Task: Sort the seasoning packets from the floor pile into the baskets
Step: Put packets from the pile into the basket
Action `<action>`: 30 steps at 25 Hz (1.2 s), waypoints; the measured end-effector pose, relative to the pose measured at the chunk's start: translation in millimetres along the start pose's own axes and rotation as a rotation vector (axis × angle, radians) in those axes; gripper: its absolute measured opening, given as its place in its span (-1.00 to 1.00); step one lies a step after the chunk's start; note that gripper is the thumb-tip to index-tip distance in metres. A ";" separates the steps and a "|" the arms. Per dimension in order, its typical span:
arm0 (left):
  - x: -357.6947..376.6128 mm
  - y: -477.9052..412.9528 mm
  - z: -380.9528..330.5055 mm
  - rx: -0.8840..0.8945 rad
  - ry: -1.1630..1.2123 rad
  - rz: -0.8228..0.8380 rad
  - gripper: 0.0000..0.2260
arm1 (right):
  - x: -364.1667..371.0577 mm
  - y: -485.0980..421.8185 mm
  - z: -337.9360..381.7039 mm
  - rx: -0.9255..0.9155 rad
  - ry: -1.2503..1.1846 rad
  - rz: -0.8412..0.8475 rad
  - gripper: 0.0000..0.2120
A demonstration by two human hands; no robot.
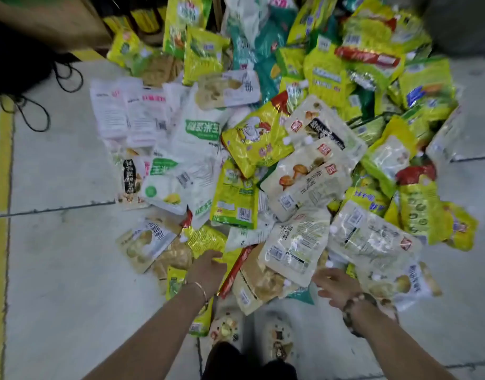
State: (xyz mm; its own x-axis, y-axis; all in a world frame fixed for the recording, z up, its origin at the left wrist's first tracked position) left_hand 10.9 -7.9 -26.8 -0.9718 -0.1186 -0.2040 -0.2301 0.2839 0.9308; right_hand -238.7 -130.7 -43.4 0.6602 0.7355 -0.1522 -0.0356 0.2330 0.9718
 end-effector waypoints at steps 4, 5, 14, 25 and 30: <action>-19.0 -73.0 -18.6 0.182 -0.225 -0.332 -0.73 | 13.2 -74.4 -0.1 0.079 -0.123 -0.006 -0.76; -25.5 -86.3 -25.3 0.245 -0.263 -0.445 -0.71 | 14.8 -89.4 -0.8 0.088 -0.123 -0.042 -0.66; -32.7 -177.4 -60.3 0.029 0.135 -0.328 -0.52 | 13.8 -161.9 -4.9 0.240 -0.124 -0.332 -0.16; -0.4 -187.7 -50.4 0.016 0.465 -0.053 -0.26 | 18.1 -150.6 -11.0 -0.027 -0.408 -0.382 -0.56; 1.0 -112.2 -18.2 -0.072 0.569 -0.048 -0.33 | 16.8 -74.5 -12.5 -0.118 -0.394 -0.426 -0.61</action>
State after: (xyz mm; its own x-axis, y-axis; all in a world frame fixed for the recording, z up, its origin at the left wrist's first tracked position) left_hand 36.7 -57.3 -126.0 -0.7748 -0.6283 -0.0697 -0.2496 0.2029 0.9468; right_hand -234.3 -127.7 -120.6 0.8626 0.2751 -0.4246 0.2257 0.5420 0.8095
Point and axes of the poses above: each hand's wrist, its own y-axis away from the middle knuckle, its own x-axis out of the palm, z = x × y, the point moved 3 cm from there along -y, towards the middle knuckle, and after that the axes turned 8 degrees about z, right-handed, at the moved point
